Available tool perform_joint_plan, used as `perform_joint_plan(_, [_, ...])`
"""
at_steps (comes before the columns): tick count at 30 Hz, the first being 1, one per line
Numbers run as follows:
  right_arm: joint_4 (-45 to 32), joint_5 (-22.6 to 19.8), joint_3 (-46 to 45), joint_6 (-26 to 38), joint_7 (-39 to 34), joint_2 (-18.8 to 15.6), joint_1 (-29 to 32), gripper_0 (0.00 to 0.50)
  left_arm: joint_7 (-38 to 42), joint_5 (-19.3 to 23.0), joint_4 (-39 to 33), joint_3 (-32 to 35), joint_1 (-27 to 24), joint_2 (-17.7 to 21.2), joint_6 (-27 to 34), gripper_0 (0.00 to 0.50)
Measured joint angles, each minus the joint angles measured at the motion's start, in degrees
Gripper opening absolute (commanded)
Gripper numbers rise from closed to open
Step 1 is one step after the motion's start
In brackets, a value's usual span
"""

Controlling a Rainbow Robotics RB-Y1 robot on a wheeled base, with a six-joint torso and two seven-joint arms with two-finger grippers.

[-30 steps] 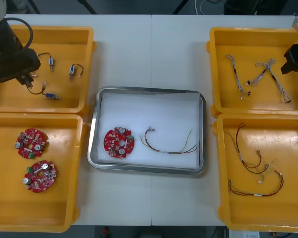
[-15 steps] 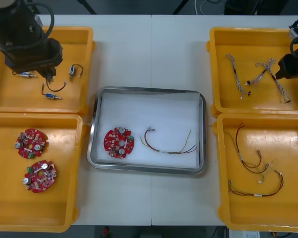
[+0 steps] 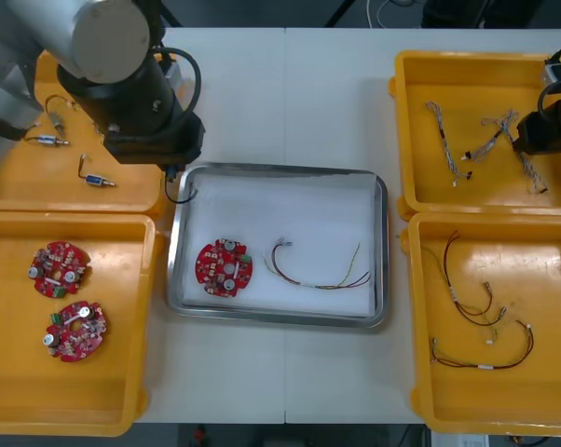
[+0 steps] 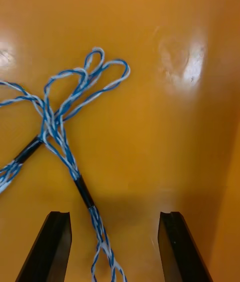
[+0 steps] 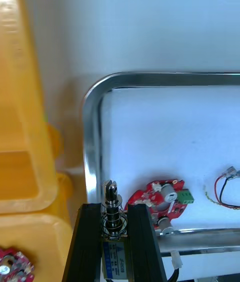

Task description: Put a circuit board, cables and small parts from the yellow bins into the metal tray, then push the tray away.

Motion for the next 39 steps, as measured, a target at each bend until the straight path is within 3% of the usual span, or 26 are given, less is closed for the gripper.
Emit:
perform_joint_plan(18, [4.8,-1.7,-1.3,-4.2,0.0,0.3,-0.3,0.500,0.0,-2.2,6.8,-14.3,-0.1,-1.7,-13.8,0.000])
perform_joint_plan(19, [4.9,-1.8,-1.3,-4.3,0.0,0.3,-0.3,0.456,0.0,-2.3,6.8,-14.6,-0.1,-1.7,-13.9,0.000])
perform_joint_plan(21, [4.9,-2.0,-1.3,-4.3,0.0,0.3,-0.3,0.115,0.0,-2.5,7.0,-15.2,-0.1,-1.8,-14.3,0.000])
perform_joint_plan(23, [4.9,-2.3,-1.3,-4.3,0.0,0.3,-0.3,0.007,0.0,-2.6,7.5,-15.7,-0.1,-2.0,-15.0,0.000])
perform_joint_plan(32, [4.5,-2.5,-1.3,-3.4,0.0,0.3,-0.3,0.000,0.0,-3.0,9.2,-16.9,-0.1,-2.6,-17.2,0.005])
perform_joint_plan(33, [4.1,-2.5,-1.3,-2.3,0.0,0.3,-0.3,0.000,0.0,-3.1,9.2,-16.9,-0.1,-2.6,-17.2,0.060])
perform_joint_plan(34, [3.5,-2.5,-1.3,-0.7,0.0,0.3,-0.3,0.000,0.0,-3.1,9.2,-17.0,-0.1,-2.6,-17.2,0.227])
perform_joint_plan(37, [0.7,-1.7,-1.3,5.0,0.0,0.3,-0.3,0.000,0.0,-3.2,9.2,-17.4,-0.1,-2.6,-17.2,0.482])
perform_joint_plan(39, [-2.3,0.1,-1.3,8.6,0.0,0.3,-0.2,0.000,0.0,-3.2,9.2,-17.4,-0.1,-2.6,-17.2,0.500])
